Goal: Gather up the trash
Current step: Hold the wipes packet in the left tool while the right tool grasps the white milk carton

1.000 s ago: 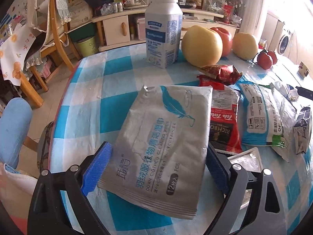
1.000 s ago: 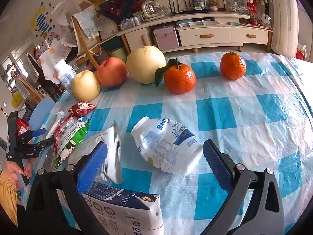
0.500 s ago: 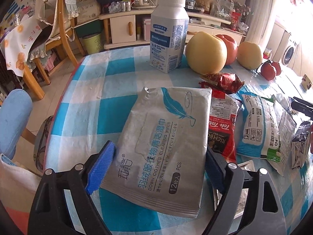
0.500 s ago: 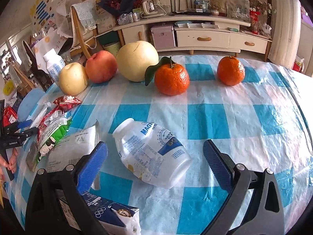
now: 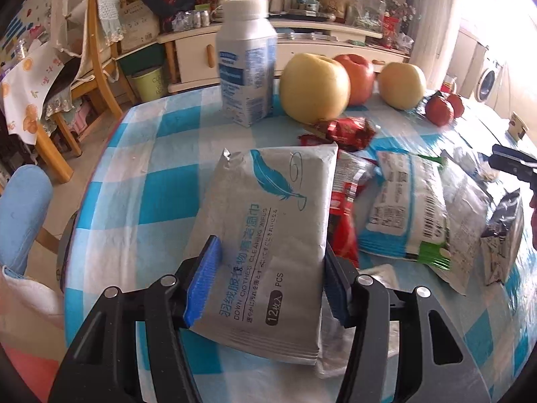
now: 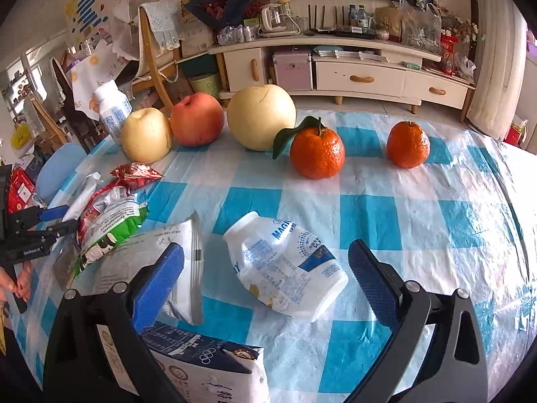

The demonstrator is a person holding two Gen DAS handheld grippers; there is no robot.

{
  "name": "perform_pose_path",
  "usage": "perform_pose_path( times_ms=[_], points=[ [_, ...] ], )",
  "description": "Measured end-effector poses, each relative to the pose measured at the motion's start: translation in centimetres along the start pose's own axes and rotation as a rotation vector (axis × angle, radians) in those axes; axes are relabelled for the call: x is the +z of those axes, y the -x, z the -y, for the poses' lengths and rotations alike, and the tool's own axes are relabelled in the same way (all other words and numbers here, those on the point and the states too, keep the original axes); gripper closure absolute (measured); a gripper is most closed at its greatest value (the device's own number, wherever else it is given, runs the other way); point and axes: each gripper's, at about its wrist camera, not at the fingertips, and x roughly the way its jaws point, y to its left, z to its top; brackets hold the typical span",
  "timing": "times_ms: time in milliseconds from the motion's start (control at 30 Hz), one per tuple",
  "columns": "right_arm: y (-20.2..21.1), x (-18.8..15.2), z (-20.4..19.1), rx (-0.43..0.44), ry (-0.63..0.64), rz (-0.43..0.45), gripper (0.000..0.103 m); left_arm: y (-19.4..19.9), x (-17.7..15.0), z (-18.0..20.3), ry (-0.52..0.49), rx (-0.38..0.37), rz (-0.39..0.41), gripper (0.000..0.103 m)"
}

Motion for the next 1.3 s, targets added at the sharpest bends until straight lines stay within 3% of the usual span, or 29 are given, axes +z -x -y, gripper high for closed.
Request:
perform_pose_path(
  times_ms=[267,367,500,567,733,867,967,1133,1300],
  points=[
    [0.8,-1.0,-2.4,0.013,0.075,-0.029,0.004,1.7,-1.6,4.4,-0.097,-0.087,-0.010,0.044],
    [1.2,-1.8,-2.9,0.054,0.068,-0.049,0.004,2.6,-1.8,4.8,-0.103,-0.166,-0.011,0.035],
    [2.1,-2.5,-3.1,0.113,0.034,-0.062,0.004,4.1,-1.3,4.6,-0.101,-0.161,0.061,0.015],
    [2.8,-2.6,-3.0,0.113,0.011,-0.057,0.004,4.0,-1.0,4.4,-0.095,-0.127,0.076,0.012],
    [5.1,-3.3,-1.5,0.055,-0.176,-0.024,0.004,2.1,-0.7,3.8,-0.080,-0.118,0.033,0.012],
    [6.7,-5.4,-0.5,0.093,-0.391,-0.006,0.004,0.6,-0.7,3.5,-0.064,-0.120,-0.007,0.012],
    [7.0,-7.4,-1.2,0.110,-0.478,-0.022,0.004,0.3,-0.9,3.6,-0.055,-0.111,-0.007,0.012],
    [5.7,-7.9,-3.9,0.145,-0.455,-0.036,0.009,0.4,-1.1,3.8,-0.029,-0.106,-0.012,0.019],
    [3.4,-7.3,-5.0,0.101,-0.419,-0.041,0.009,0.8,-1.5,4.0,0.002,-0.095,-0.017,0.027]
  ],
)
